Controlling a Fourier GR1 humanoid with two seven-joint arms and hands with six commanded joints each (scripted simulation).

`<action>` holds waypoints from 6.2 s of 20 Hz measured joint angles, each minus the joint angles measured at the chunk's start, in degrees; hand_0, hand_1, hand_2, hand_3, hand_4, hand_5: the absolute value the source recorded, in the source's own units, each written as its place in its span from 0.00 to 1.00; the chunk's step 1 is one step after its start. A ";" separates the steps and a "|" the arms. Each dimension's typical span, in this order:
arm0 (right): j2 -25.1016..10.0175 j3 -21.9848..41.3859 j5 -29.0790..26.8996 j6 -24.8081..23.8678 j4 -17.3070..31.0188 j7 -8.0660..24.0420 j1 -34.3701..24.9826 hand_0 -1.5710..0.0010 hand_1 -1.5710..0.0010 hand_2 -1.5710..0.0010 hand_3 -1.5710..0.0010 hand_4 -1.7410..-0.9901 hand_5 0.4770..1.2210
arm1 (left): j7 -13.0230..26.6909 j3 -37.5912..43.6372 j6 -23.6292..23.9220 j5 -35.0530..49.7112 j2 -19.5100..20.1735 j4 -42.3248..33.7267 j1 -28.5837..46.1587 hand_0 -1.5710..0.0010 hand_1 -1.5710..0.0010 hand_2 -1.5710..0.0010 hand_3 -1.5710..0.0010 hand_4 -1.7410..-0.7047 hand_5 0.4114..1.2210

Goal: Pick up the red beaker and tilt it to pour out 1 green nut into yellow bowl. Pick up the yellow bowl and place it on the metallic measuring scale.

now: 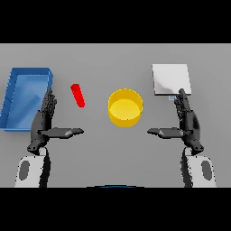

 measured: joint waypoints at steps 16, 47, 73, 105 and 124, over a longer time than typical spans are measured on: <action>-4.81 6.40 12.74 -1.35 -8.19 -5.47 6.23 1.00 1.00 1.00 1.00 0.63 0.27 | 4.37 -7.66 -0.41 -9.37 2.66 -7.15 3.27 1.00 1.00 1.00 1.00 0.45 0.35; -5.04 4.50 9.40 -0.51 -9.30 -4.27 6.35 1.00 1.00 1.00 1.00 0.61 0.28 | -4.61 3.30 2.39 -7.51 -0.14 35.68 -28.64 0.71 0.69 0.68 0.69 0.29 0.58; -4.67 6.85 13.74 -1.62 -9.84 -5.81 6.89 1.00 1.00 1.00 1.00 0.66 0.31 | 1.98 -13.08 4.50 -21.05 8.12 25.05 -33.81 0.01 0.01 0.01 0.01 0.01 0.87; -3.37 6.08 13.56 -3.18 -9.10 -5.38 5.82 1.00 1.00 1.00 1.00 0.76 0.20 | -3.61 -62.86 -17.24 -60.55 14.48 45.64 -70.39 0.00 0.00 0.00 0.00 0.01 1.00; -3.18 6.38 13.95 -3.23 -8.35 -6.66 5.99 1.00 1.00 1.00 1.00 0.78 0.24 | -7.42 -78.23 -13.56 -67.27 12.68 54.37 -88.07 0.00 0.00 0.00 0.00 0.02 1.00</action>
